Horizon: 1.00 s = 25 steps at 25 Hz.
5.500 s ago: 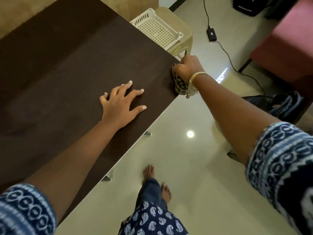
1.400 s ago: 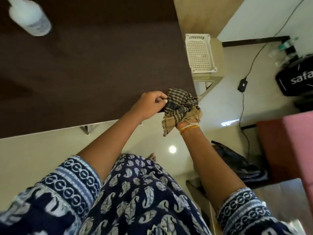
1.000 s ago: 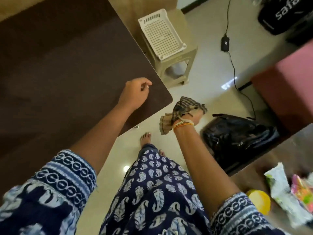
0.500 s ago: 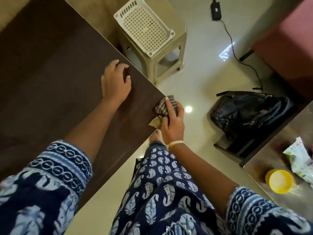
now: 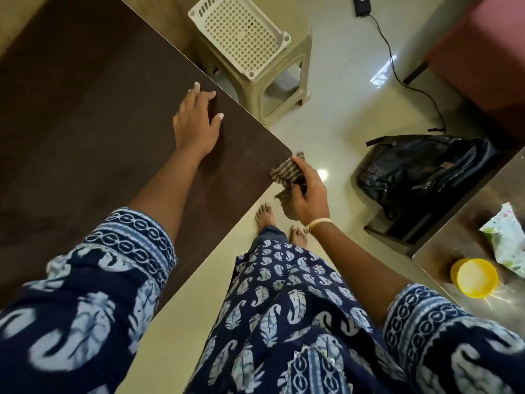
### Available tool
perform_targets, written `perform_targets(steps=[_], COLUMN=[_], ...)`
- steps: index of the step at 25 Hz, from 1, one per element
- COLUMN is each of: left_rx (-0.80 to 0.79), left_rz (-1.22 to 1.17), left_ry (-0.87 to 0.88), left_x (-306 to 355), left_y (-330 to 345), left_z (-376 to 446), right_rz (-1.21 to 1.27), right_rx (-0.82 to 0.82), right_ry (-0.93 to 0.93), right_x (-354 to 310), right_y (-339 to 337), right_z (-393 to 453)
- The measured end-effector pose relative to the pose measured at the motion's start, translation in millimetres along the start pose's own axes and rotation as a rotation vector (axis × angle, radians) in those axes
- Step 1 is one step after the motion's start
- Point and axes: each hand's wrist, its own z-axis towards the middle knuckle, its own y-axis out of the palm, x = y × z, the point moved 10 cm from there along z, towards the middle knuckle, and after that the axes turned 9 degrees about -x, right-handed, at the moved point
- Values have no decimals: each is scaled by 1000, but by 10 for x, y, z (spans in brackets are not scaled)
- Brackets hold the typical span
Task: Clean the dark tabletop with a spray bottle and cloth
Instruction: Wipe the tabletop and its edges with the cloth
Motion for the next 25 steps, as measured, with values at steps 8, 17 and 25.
perform_targets(steps=[8,17,25], left_rx=[76,115,355], left_rz=[4,-4,62], left_ry=[21,-243,-487], left_x=[32,-723,-980], left_y=[-219,-707,-1037], left_z=[60,668,1108], right_rz=[124,-502,-477], right_rx=[187,-248,-435], right_ry=[47,12,-230], right_x=[-495,-758,-1116], right_y=[-380,400,738], right_z=[511,1434,1758])
